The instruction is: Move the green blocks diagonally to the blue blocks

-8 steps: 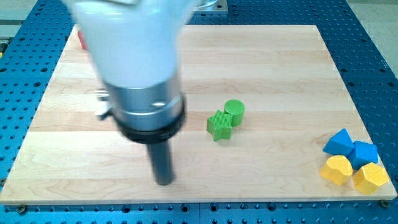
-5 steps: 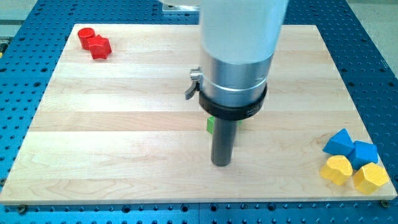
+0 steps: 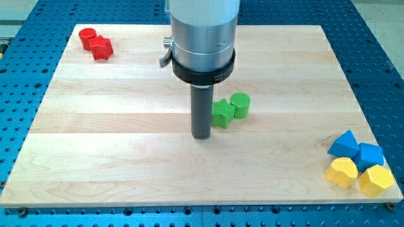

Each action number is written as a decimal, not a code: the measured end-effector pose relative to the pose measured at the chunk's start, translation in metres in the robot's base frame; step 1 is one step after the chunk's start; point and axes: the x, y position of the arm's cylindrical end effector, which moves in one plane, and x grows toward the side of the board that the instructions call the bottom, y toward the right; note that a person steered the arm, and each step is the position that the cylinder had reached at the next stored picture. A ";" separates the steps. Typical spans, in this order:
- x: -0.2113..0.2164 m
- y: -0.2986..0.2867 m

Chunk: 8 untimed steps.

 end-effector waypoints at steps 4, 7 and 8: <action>-0.049 0.075; -0.085 0.034; -0.088 0.038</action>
